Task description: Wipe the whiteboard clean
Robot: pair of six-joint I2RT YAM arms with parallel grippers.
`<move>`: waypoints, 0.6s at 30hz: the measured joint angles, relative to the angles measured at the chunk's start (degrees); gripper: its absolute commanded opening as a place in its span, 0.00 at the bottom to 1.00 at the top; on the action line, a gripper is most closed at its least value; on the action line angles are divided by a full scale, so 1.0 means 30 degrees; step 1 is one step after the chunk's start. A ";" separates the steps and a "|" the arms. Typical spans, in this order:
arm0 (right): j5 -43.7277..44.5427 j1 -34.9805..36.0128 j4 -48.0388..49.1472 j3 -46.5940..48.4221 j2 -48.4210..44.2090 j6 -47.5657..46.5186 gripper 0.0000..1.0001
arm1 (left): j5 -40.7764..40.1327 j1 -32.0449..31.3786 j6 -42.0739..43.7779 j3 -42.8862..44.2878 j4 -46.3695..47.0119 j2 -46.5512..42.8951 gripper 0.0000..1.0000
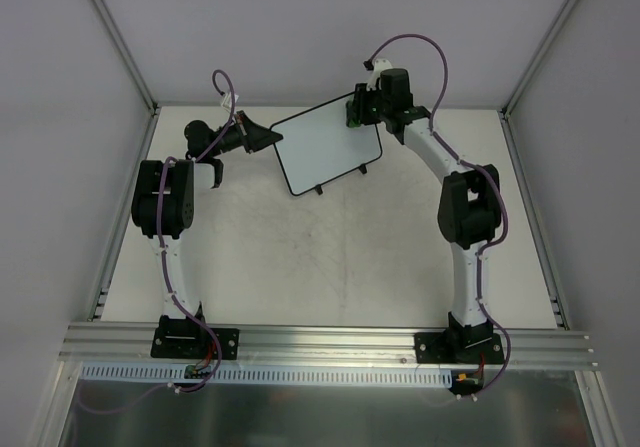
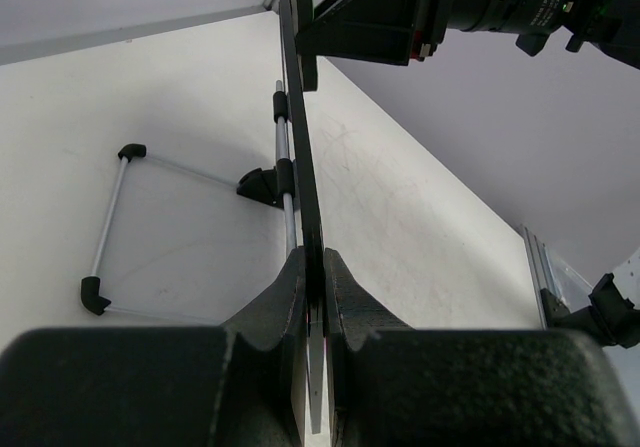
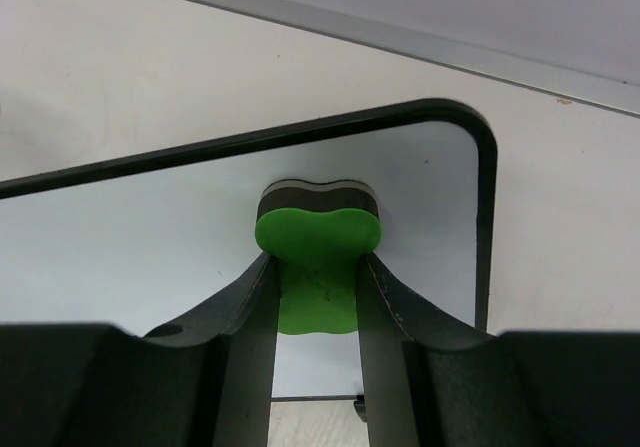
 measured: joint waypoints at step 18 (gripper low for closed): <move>0.0306 0.0583 0.0415 -0.5945 -0.1486 -0.0270 0.00 | 0.0000 0.0000 -0.0022 0.0029 -0.0087 0.0000 0.00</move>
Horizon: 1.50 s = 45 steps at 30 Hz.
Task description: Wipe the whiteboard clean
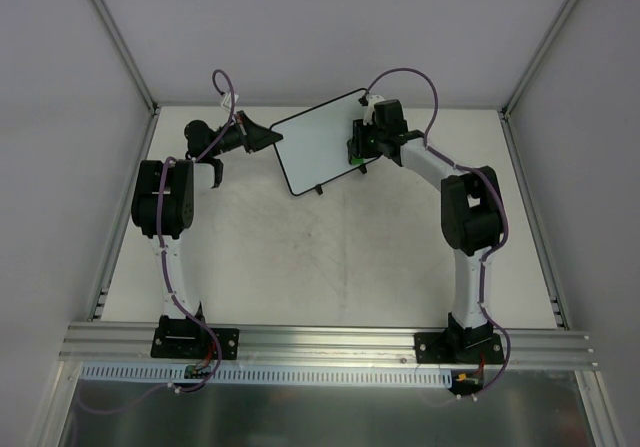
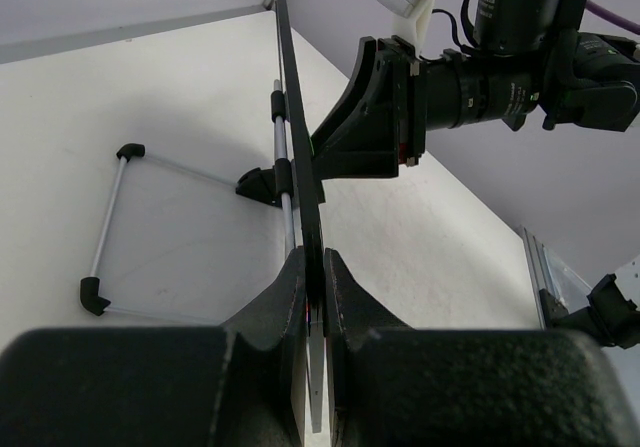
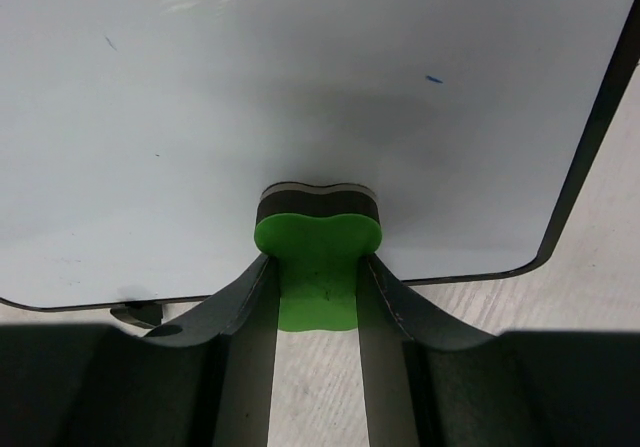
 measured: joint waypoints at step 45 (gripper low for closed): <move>-0.1931 -0.1239 0.0656 -0.2011 -0.0605 0.1566 0.00 | 0.0262 -0.0007 -0.0204 0.0073 -0.0007 0.0029 0.00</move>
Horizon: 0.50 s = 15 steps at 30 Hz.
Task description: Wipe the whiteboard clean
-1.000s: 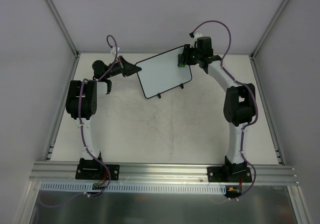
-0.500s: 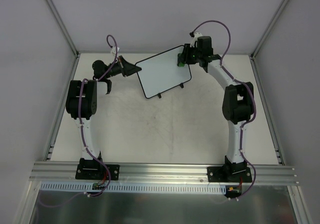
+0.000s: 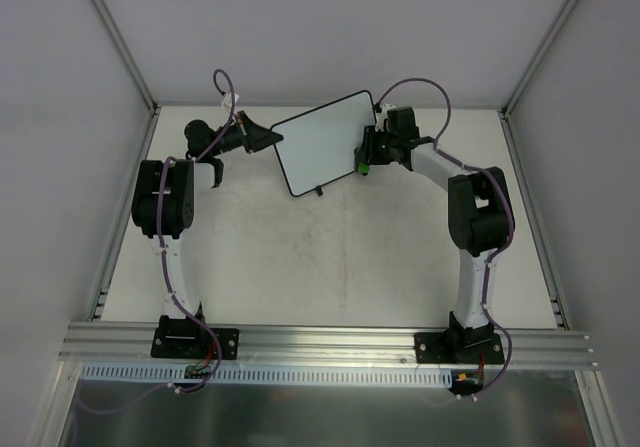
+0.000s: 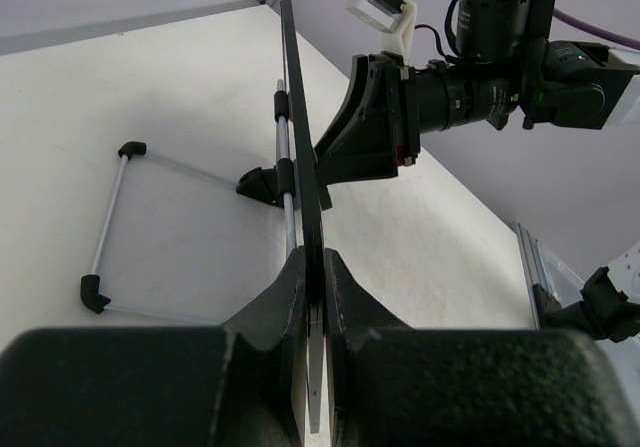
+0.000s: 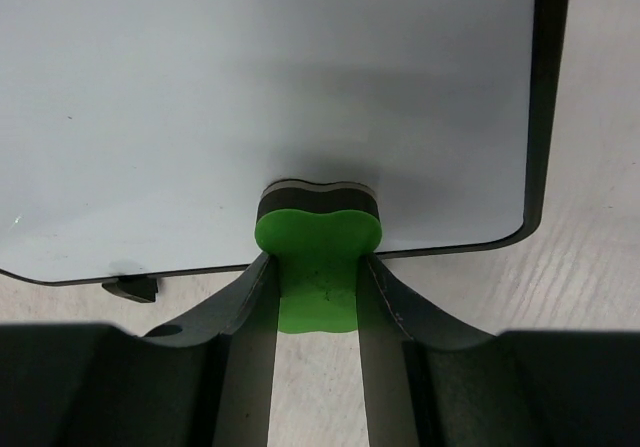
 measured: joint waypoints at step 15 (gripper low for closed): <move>0.0780 0.0845 -0.0954 0.3993 0.0058 -0.0036 0.00 | 0.0146 0.0000 -0.0015 0.0000 0.0007 0.0000 0.00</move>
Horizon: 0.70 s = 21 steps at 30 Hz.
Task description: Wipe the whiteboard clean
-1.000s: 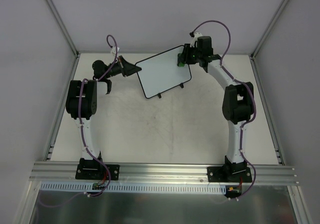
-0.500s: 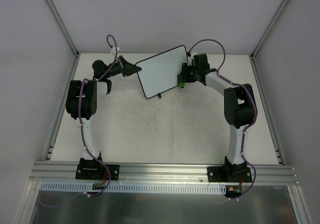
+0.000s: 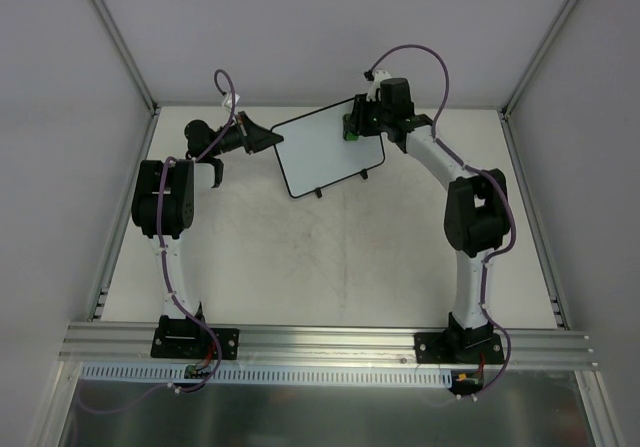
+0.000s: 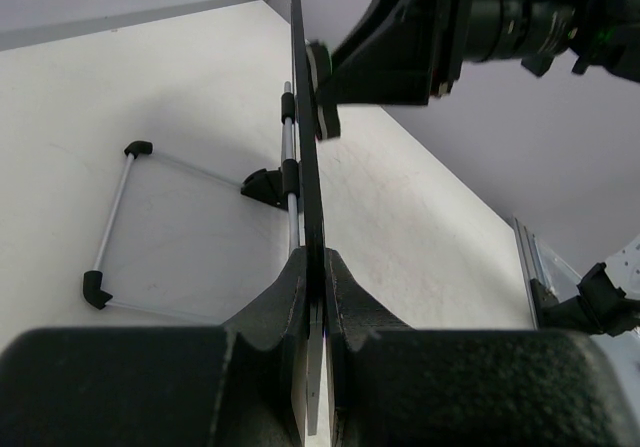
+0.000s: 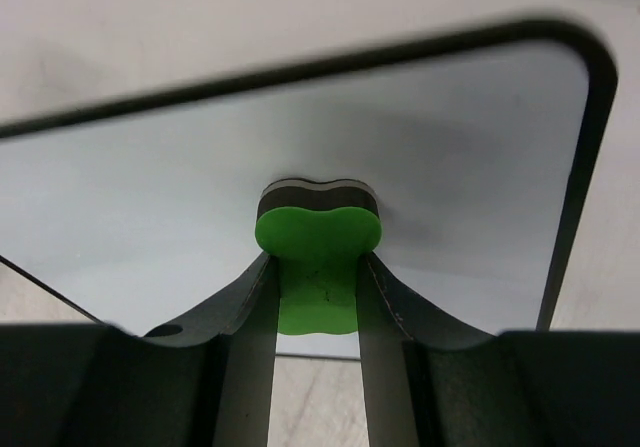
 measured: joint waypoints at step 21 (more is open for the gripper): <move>0.0197 0.0619 -0.0605 0.2499 0.0998 -0.0350 0.00 | 0.0204 -0.0015 -0.0197 0.0015 -0.0015 0.0007 0.00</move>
